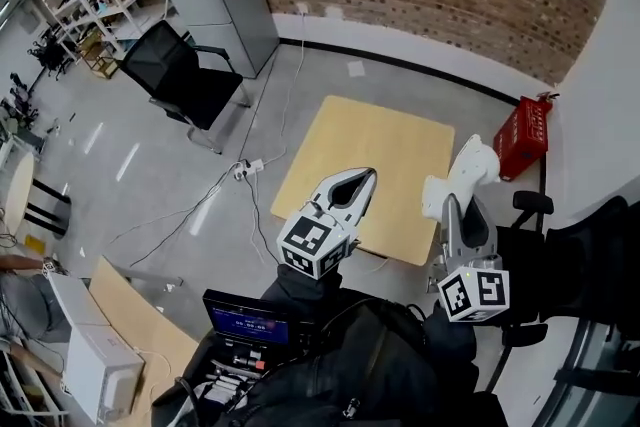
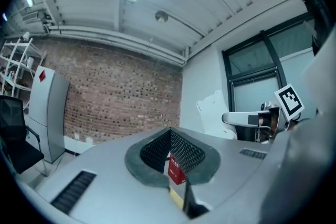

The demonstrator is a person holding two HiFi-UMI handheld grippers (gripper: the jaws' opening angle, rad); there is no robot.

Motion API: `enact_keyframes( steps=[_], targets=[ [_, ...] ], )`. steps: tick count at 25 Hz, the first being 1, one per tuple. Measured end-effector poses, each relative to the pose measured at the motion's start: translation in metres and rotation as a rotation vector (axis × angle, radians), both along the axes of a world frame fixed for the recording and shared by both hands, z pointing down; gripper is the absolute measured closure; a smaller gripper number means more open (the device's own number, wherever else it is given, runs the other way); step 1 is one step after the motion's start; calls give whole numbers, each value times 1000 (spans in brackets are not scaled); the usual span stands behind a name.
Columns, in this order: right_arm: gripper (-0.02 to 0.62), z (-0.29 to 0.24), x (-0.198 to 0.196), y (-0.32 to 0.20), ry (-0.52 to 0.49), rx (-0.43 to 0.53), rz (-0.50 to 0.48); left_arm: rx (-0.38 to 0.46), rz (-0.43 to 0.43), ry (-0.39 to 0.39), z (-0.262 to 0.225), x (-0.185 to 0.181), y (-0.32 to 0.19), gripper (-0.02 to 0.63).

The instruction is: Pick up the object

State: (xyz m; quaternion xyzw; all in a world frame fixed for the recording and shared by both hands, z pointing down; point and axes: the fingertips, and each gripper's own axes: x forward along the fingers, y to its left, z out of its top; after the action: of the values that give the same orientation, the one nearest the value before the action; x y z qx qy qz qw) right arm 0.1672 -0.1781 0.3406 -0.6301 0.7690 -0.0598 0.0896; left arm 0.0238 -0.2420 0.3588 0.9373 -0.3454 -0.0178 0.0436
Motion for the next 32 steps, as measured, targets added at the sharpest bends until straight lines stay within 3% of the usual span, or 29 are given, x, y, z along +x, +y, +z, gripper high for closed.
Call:
enact_keyframes(
  steps=[10, 32],
  targets=[
    [471, -35, -1, 0, 16, 86, -27, 60, -4, 10, -33, 0, -1, 607],
    [472, -47, -4, -24, 35, 107, -63, 97, -27, 13, -44, 0, -25, 607]
  ],
)
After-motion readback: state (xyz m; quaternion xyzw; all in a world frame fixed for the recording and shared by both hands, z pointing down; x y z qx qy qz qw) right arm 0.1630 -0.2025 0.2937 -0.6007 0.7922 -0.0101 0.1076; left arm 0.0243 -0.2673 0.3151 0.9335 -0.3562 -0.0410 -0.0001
